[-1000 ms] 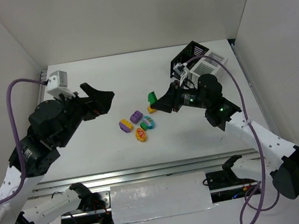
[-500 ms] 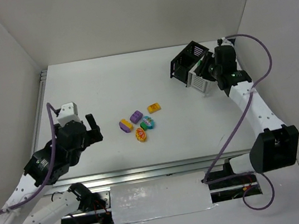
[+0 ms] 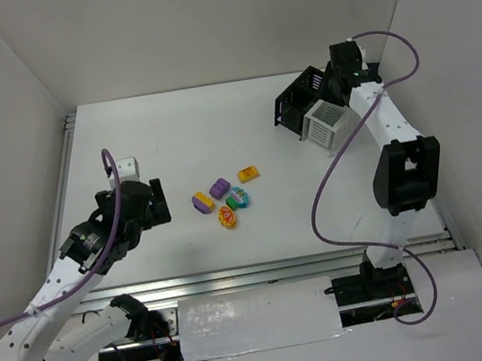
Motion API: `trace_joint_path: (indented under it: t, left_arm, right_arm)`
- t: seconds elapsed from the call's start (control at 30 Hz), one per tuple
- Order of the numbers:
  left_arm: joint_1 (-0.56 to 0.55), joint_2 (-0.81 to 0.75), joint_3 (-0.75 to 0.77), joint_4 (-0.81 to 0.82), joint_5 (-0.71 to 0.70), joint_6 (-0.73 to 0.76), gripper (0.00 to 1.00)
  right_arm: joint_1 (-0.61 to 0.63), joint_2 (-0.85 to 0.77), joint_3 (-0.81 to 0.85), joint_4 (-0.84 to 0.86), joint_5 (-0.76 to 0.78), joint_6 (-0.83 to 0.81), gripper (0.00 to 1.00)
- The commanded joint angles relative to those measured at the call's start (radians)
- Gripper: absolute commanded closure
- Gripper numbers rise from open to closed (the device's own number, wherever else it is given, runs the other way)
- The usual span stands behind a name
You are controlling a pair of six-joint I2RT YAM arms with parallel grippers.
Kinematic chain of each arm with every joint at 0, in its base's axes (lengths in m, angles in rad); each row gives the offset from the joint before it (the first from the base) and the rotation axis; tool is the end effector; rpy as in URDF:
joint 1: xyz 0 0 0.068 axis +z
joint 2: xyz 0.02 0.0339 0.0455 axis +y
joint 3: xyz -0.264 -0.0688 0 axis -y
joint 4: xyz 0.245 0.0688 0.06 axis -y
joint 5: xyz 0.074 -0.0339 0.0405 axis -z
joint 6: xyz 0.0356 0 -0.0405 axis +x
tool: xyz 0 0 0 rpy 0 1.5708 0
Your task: Sort the legos into containers by color
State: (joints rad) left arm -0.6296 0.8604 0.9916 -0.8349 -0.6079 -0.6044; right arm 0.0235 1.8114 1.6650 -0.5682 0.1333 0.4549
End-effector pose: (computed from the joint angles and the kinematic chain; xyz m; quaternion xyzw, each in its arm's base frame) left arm 0.1426 -0.0787 0.3384 -0.1148 0.8674 -0.0104 0.4841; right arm 0.4166 0.0051 0.3219 0.2213 0.8808 0.0393 0.4168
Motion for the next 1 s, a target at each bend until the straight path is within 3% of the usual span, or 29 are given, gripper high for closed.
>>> trace_joint_path:
  t: [0.0,0.23,0.43,0.53,0.57,0.67,0.97]
  left_arm:
    - [0.008,-0.009,-0.001,0.045,0.031,0.034,0.01]
    - [0.036,0.005,-0.002,0.056,0.060,0.048,0.01]
    - [0.044,0.012,-0.004,0.062,0.077,0.054,0.00]
    - [0.044,0.009,-0.004,0.062,0.076,0.052,0.00]
    - [0.044,0.009,-0.004,0.062,0.074,0.051,0.01]
    - [0.044,0.011,-0.005,0.060,0.076,0.051,0.00]
    - [0.044,0.014,-0.005,0.062,0.076,0.048,0.00]
  right_arm:
    - [-0.002,0.052,0.085,-0.090,0.051,-0.002,1.00]
    - [0.000,-0.090,-0.140,0.028,0.016,0.021,0.99]
    - [0.000,-0.136,-0.198,0.038,0.012,0.010,0.93]
    - [-0.002,-0.136,-0.211,0.047,-0.006,0.008,0.85]
    - [-0.004,-0.141,-0.209,0.050,-0.004,0.007,0.74]
    - [-0.002,-0.141,-0.192,0.050,-0.004,0.002,0.56]
    - [-0.013,-0.109,-0.114,0.013,0.000,-0.016,0.32]
